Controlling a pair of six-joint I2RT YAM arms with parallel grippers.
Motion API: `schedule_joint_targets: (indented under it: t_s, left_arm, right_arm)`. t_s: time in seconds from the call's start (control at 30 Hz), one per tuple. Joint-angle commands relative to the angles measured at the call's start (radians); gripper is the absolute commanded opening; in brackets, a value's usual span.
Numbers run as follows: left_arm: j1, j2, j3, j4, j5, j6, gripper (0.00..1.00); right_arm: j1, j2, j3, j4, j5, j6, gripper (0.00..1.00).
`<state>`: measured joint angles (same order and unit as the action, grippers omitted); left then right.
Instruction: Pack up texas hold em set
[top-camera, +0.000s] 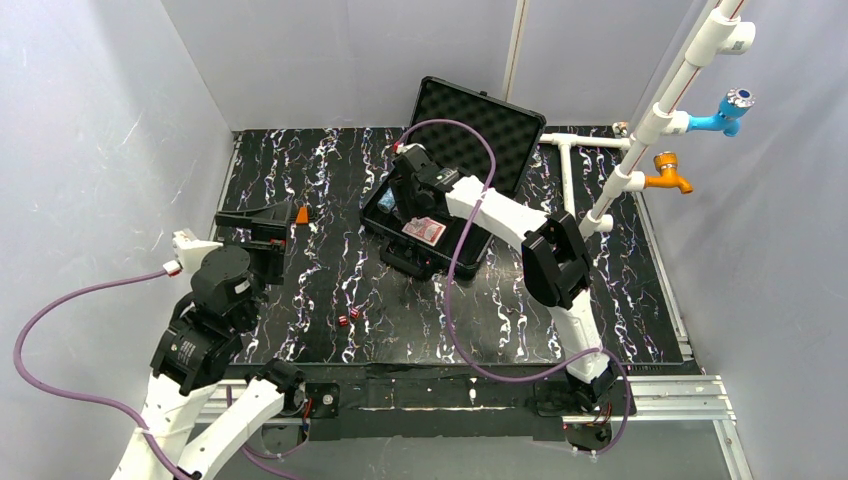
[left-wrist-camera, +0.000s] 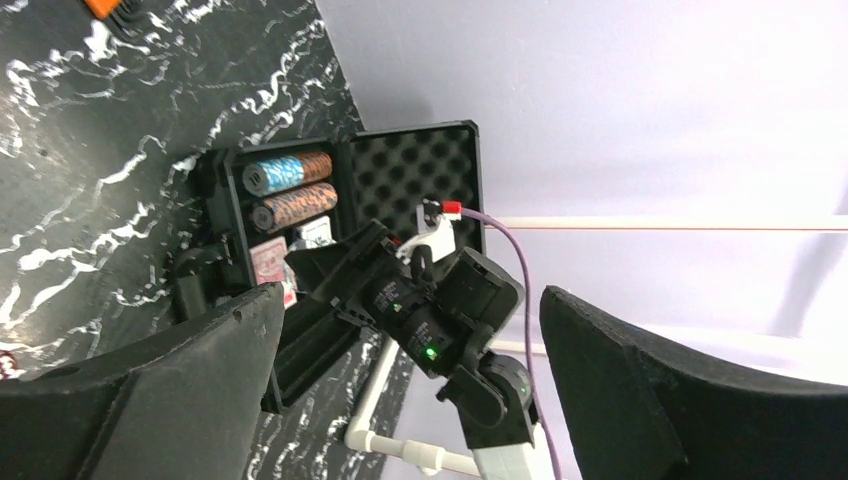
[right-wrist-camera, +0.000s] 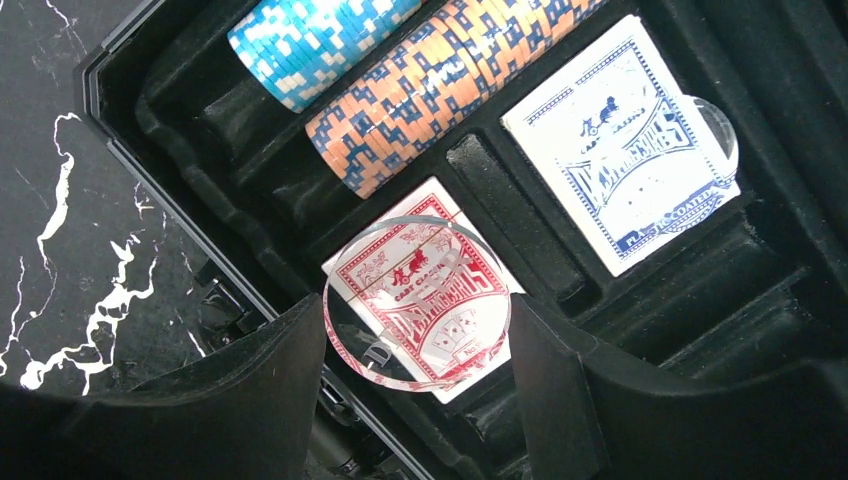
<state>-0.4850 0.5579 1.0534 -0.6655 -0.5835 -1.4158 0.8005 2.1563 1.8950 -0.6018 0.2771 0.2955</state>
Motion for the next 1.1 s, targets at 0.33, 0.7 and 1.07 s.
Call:
schedule_joint_targets:
  t_s: [0.33,0.7,1.07]
  left_arm:
    - [-0.002,-0.045,-0.119,0.235,0.082,-0.091,0.99]
    - [-0.001,-0.021,-0.107,0.242,0.114,-0.114,0.99]
    - [-0.001,-0.006,-0.155,0.358,0.206,-0.068,0.99]
  right_arm:
    - [-0.018,-0.012,0.005,0.025,-0.028,-0.015,0.55]
    - [-0.034,-0.009,-0.009,0.009,-0.019,-0.01,0.55]
    - [-0.042,0.019,-0.028,0.006,-0.038,-0.004,0.55]
